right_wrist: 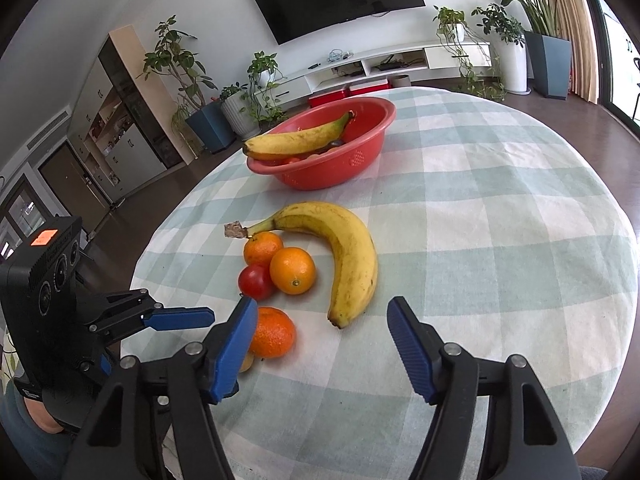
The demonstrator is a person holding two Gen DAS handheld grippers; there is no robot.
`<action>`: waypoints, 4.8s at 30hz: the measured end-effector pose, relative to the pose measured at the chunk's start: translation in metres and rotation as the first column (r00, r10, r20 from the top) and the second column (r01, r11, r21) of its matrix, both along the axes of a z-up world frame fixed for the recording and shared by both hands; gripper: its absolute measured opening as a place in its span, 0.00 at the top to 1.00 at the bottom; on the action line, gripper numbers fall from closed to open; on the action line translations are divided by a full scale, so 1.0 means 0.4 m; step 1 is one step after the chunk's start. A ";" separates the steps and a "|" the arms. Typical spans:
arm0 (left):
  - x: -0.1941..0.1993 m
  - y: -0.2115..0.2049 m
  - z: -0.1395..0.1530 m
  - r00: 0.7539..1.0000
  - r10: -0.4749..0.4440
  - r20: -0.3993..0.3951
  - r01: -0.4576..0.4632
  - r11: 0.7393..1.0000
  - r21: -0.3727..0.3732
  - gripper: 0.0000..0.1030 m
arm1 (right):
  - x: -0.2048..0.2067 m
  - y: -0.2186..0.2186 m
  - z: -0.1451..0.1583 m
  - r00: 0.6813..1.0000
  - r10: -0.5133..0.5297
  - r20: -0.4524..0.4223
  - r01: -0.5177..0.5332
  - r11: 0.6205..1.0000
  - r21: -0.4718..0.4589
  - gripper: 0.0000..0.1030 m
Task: Organize fruits
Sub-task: 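Grasp the small brown round fruit with the left tool while right tool approaches an orange, then close the right tool on the orange and lift both held fruits, then carry brown fruit in left tool and orange in right tool into the red bowl, release, then withdraw both open tools from the bowl toward the remaining fruit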
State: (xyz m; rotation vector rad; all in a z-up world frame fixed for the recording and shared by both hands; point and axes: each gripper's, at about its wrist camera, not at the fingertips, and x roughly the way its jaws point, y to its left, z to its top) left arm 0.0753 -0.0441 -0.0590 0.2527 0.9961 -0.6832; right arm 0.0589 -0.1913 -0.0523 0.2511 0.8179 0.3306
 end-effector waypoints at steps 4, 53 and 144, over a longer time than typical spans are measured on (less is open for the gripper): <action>0.004 -0.020 -0.017 1.000 -0.024 -0.013 0.024 1.000 0.012 0.68 | 0.000 0.000 0.000 1.000 0.001 0.000 -0.001 1.000 0.000 0.31; -0.019 0.166 -0.002 0.979 0.198 -0.048 -0.203 0.967 -0.152 0.74 | 0.008 0.168 -0.060 0.987 0.125 -0.104 -0.141 0.976 -0.164 0.53; 0.339 0.028 0.194 0.947 0.208 0.245 -0.206 0.978 -0.032 0.12 | 0.290 -0.022 0.120 0.999 0.010 0.048 -0.006 0.995 -0.096 0.40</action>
